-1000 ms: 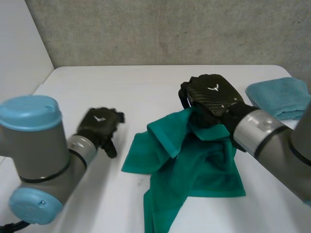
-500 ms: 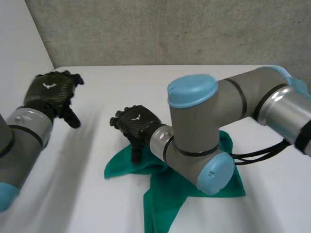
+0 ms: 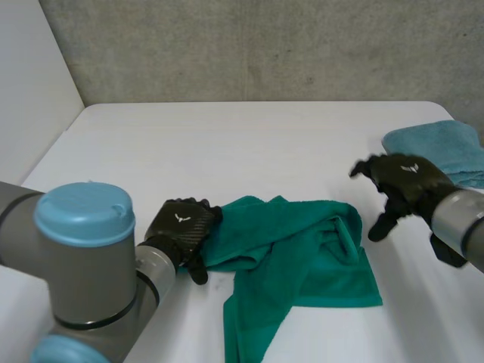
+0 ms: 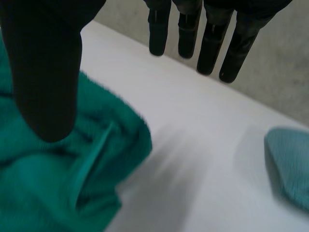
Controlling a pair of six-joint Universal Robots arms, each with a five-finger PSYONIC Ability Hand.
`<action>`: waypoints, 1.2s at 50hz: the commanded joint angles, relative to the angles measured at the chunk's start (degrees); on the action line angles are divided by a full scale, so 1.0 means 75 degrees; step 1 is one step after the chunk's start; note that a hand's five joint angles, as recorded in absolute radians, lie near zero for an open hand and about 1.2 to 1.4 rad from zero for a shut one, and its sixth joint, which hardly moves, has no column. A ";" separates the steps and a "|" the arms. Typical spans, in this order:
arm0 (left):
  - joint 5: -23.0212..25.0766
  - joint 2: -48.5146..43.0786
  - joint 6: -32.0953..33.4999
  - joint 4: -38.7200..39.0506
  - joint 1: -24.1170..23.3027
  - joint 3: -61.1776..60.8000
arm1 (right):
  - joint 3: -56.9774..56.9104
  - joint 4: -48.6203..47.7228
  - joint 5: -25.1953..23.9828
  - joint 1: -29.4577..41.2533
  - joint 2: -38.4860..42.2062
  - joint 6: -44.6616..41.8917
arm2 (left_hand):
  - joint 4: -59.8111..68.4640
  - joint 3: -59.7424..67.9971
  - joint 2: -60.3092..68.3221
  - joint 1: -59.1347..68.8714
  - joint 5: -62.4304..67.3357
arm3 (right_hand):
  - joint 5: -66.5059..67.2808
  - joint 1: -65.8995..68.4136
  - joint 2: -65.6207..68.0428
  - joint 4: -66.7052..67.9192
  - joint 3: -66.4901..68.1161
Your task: Fold the laundry.
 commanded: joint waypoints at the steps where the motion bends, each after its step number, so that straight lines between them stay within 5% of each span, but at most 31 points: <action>1: 0.0028 -0.0750 0.0024 0.0084 0.0259 0.0347 | 0.1136 -0.0067 -0.1171 -0.1102 -0.0040 -0.0041 | 0.0543 0.0493 0.0518 0.0382 0.0532 | 0.1506 0.1859 0.1481 0.1498 0.1459; 6: -0.0019 -0.1113 0.0222 0.0260 0.0271 0.0675 | 0.1500 -0.0253 -0.1675 -0.1326 0.0076 0.0111 | 0.0543 0.0493 0.0518 0.0382 0.0532 | 0.1083 0.1436 0.1057 0.1074 0.1035; 21: -0.0382 -0.1828 0.0786 0.0377 0.0294 0.1367 | 0.0798 -0.1097 -0.1407 -0.0952 0.1798 0.1283 | 0.0766 0.0716 0.0741 0.0605 0.0755 | 0.0541 0.0894 0.0516 0.0533 0.0494; 35: -0.0359 -0.2251 0.0786 0.0272 0.0529 0.2152 | 0.0317 -0.1297 -0.0891 -0.0307 0.2221 0.1342 | 0.5722 0.5672 0.5697 0.5561 0.5711 | 0.0922 0.1275 0.0897 0.0914 0.0875; 42: -0.0347 -0.2321 0.0797 0.0272 0.0552 0.2422 | -0.0093 -0.1285 -0.0856 -0.0061 0.2584 0.1565 | 0.8166 0.8116 0.8141 0.8005 0.8154 | 0.3206 0.3559 0.3180 0.3198 0.3159; 48: -0.0347 -0.2520 0.0809 0.0272 0.0692 0.2796 | -0.0771 -0.1285 -0.0540 -0.0002 0.2760 0.1495 | 0.8211 0.8160 0.8186 0.8049 0.8199 | 0.7932 0.8285 0.7906 0.7923 0.7884; 55: -0.0347 -0.2708 0.1639 0.0318 0.1172 0.3932 | -0.2353 -0.1192 -0.0176 0.0185 0.3205 0.1214 | 0.8211 0.8160 0.8186 0.8049 0.8199 | 0.7935 0.8288 0.7910 0.7927 0.7888; 60: -0.0382 -0.2719 0.2518 0.0365 0.1676 0.5545 | -0.4590 -0.0700 0.0350 0.0349 0.3627 -0.0202 | 0.8211 0.8160 0.8186 0.8049 0.8199 | 0.7935 0.8288 0.7910 0.7927 0.7888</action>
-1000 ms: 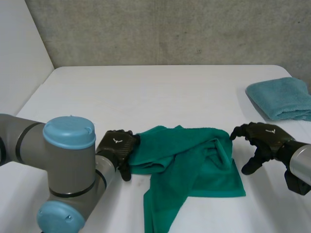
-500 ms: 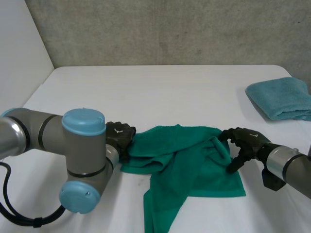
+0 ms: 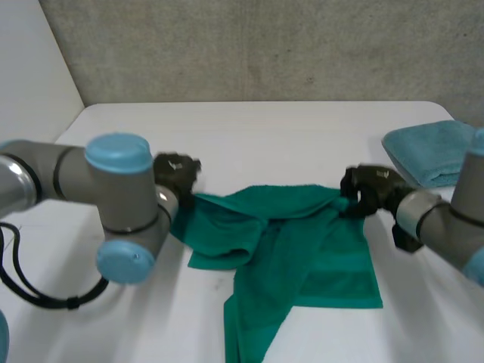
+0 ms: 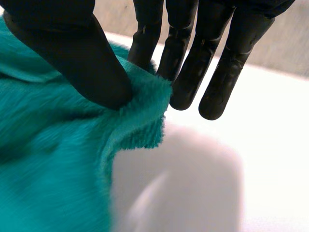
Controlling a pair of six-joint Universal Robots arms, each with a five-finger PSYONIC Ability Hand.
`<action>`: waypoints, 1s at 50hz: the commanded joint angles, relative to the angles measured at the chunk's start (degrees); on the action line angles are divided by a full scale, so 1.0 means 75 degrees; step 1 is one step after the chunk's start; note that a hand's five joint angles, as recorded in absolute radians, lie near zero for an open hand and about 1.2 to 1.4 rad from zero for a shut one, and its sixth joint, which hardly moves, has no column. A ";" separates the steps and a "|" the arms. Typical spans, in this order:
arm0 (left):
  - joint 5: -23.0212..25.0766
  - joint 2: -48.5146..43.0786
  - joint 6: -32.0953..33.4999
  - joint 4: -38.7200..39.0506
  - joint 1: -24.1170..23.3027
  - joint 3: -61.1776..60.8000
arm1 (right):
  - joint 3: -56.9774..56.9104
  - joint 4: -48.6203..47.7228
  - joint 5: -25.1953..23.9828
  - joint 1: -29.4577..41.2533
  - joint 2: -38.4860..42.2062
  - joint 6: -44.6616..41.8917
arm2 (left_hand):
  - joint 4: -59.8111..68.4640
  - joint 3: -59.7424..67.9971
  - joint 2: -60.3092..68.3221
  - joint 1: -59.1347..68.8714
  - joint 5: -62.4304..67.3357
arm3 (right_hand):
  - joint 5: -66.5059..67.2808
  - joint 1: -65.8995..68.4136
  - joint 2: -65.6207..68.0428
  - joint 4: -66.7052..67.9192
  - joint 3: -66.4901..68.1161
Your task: Fold the laundry.
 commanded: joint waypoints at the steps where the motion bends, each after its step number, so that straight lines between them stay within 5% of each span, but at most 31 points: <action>1: -0.0046 -0.0067 0.1316 0.0071 0.0709 0.2370 | -0.3296 0.0594 0.0777 0.0304 0.0662 -0.1785 | 0.1537 0.1599 0.1556 0.2001 0.1859 | 0.1798 0.3170 0.1780 0.1597 0.1663; 7: -0.0081 0.0050 0.1270 0.0305 0.0768 0.3942 | -0.5920 0.0421 0.1597 0.1194 0.0710 -0.3215 | 0.1537 0.1599 0.1556 0.2001 0.1859 | 0.1798 0.3170 0.1780 0.1597 0.1663; 14: -0.0175 0.1279 0.0919 0.1137 0.0779 0.3980 | -0.6359 -0.0974 0.1774 0.1418 0.0113 -0.3334 | 0.1537 0.1599 0.1556 0.2001 0.1859 | 0.1798 0.3170 0.1780 0.1597 0.1663; 23: -0.0081 0.2602 0.0684 0.1173 0.0791 0.1501 | -0.4030 -0.0906 0.1762 0.1512 -0.0965 -0.3346 | 0.1537 0.1599 0.1556 0.2001 0.1859 | 0.1798 0.3170 0.1780 0.1597 0.1663; 38: 0.0153 0.3682 0.0602 0.0938 0.0779 -0.3144 | 0.1500 0.1216 0.1190 0.1441 -0.2162 -0.4118 | 0.1537 0.1599 0.1556 0.2001 0.1859 | 0.1798 0.3170 0.1780 0.1597 0.1663; 49: 0.0118 0.3976 0.0613 0.0868 0.0791 -0.4669 | 0.2688 0.1580 0.0427 0.1442 -0.2138 -0.4084 | 0.1537 0.1599 0.1556 0.2001 0.1859 | 0.1798 0.3170 0.1780 0.1597 0.1663; 50: 0.0118 0.3999 0.0613 0.0833 0.0814 -0.4704 | 0.2654 0.1533 0.0403 0.1418 -0.2138 -0.4038 | 0.1537 0.1599 0.1556 0.2001 0.1859 | -0.0436 0.0935 -0.0454 -0.0638 -0.0572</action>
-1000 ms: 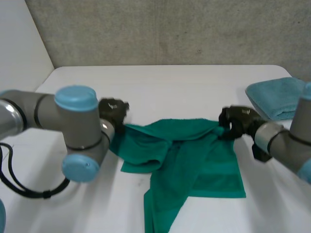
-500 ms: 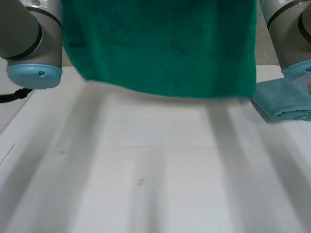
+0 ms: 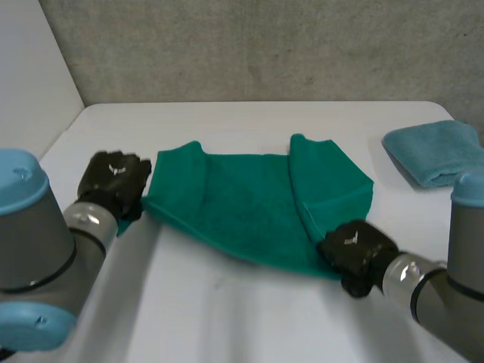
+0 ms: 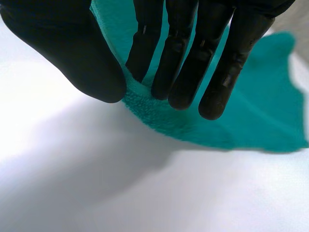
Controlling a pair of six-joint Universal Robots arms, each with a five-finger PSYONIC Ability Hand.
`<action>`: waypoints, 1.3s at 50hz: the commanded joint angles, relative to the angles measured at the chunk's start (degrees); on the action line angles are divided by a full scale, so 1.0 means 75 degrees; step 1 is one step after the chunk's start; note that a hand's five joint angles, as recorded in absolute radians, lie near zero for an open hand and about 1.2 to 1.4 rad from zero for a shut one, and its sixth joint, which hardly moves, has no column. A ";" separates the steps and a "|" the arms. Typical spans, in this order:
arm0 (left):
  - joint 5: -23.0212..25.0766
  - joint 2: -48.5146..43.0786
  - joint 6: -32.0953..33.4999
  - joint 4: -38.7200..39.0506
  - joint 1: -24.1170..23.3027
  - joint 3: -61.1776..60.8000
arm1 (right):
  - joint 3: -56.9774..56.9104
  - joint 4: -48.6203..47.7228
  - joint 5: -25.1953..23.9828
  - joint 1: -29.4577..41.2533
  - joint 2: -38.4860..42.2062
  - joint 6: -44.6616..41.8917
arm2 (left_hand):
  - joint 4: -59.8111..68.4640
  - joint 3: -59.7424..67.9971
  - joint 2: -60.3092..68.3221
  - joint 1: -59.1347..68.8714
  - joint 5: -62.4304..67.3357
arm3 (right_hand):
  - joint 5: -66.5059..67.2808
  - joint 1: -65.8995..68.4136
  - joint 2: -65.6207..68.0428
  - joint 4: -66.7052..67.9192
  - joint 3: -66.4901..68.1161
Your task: Fold the laundry.
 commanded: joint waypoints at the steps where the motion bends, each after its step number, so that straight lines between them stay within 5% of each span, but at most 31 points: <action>1: -0.0022 0.0144 0.0010 -0.0070 0.0083 -0.0482 | 0.0126 0.0006 -0.0337 -0.0048 0.0019 0.0166 | 0.1502 0.1564 0.1526 0.2001 0.1859 | -0.2406 -0.1059 -0.2439 -0.2574 -0.2503; 4: -0.0022 0.0167 -0.0002 -0.0093 0.0200 -0.0482 | -0.0049 -0.0484 -0.0337 -0.0142 -0.0051 0.0400 | 0.1502 0.1564 0.1526 0.2001 0.1859 | -0.6182 -0.4835 -0.6216 -0.6350 -0.6280; 7: -0.0011 0.0214 -0.0002 -0.0117 0.0259 -0.0459 | -0.0202 -0.1094 -0.0372 -0.0468 -0.0285 0.0658 | 0.1502 0.1564 0.1526 0.2001 0.1859 | -0.7288 -0.5941 -0.7322 -0.7456 -0.7386; 18: 0.0013 0.0425 -0.0002 -0.0129 0.0177 -0.0494 | -0.1759 -0.0758 -0.1121 -0.1162 0.0111 -0.1003 | 0.1502 0.1564 0.1526 0.2001 0.1859 | -0.7068 -0.5721 -0.7102 -0.7236 -0.7166; 27: 0.0013 0.0413 -0.0002 -0.0129 0.0247 -0.0623 | -0.4253 0.0940 -0.1801 -0.0893 0.2043 -0.2948 | 0.1502 0.1564 0.1526 0.2001 0.1859 | -0.6419 -0.5072 -0.6453 -0.6587 -0.6517; 39: 0.0024 0.0402 -0.0002 -0.0117 0.0271 -0.0635 | -0.6096 0.1786 -0.2376 -0.0716 0.4154 -0.3290 | 0.1502 0.1564 0.1526 0.2001 0.1859 | -0.5723 -0.4376 -0.5757 -0.5891 -0.5821; 65: 0.0036 0.0402 -0.0014 -0.0105 0.0564 -0.0599 | -0.6249 0.1587 -0.2200 -0.0810 0.4648 -0.3466 | 0.1502 0.1564 0.1526 0.2001 0.1859 | 0.0217 0.1563 0.0183 0.0048 0.0119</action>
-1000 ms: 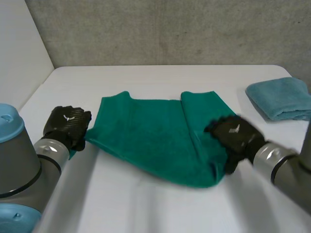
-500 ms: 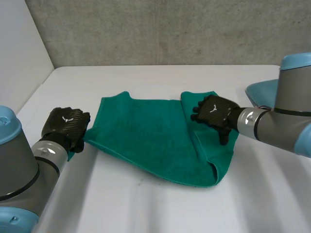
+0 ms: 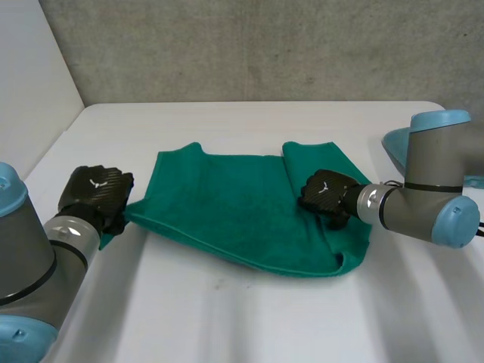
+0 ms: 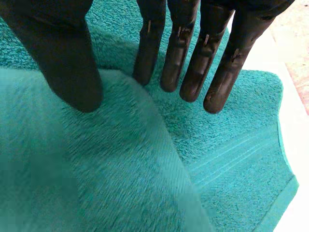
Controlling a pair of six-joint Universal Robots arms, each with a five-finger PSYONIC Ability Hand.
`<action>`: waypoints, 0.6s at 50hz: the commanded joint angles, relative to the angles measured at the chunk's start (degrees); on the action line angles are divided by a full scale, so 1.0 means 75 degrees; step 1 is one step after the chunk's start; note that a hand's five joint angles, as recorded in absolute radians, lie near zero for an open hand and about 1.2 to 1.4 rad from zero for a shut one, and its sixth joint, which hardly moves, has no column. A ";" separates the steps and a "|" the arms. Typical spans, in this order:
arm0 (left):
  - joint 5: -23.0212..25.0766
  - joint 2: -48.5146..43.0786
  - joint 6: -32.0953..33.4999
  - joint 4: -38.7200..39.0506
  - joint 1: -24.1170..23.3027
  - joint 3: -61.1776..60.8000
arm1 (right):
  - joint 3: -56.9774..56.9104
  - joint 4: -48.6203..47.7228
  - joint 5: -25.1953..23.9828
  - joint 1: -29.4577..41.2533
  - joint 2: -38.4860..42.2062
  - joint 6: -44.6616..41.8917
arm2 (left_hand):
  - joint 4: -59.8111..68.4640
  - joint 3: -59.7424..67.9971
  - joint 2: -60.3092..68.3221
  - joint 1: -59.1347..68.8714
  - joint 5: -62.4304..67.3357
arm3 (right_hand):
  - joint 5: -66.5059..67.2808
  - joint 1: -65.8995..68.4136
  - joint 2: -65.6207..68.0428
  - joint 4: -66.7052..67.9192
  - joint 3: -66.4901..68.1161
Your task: Fold the laundry.
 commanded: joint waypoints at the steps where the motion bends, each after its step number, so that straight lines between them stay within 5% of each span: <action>1: 0.0001 0.0001 0.0008 0.0001 0.0054 0.0023 | 0.0118 -0.0052 0.0020 -0.0073 -0.0125 0.0082 | 0.1501 0.1563 0.1525 0.2001 0.1859 | 0.2900 0.3801 0.2700 0.2724 0.2695; 7: 0.0012 -0.0011 0.0008 0.0001 0.0217 0.0035 | 0.0153 -0.0040 0.0031 -0.0097 -0.0207 0.0293 | 0.1501 0.1563 0.1525 0.2001 0.1859 | 0.2927 0.3828 0.2727 0.2751 0.2722; 16: 0.0024 -0.0023 0.0008 0.0001 0.0335 0.0047 | 0.0258 0.0030 0.0066 -0.0132 -0.0312 0.0457 | 0.1501 0.1563 0.1525 0.2001 0.1859 | -0.0999 -0.0098 -0.1199 -0.1175 -0.1204; 30: 0.0024 -0.0034 0.0008 0.0001 0.0347 0.0047 | 0.0434 0.0030 0.0090 -0.0331 -0.0336 0.0352 | 0.1501 0.1563 0.1525 0.2001 0.1859 | -0.1090 -0.0189 -0.1290 -0.1266 -0.1295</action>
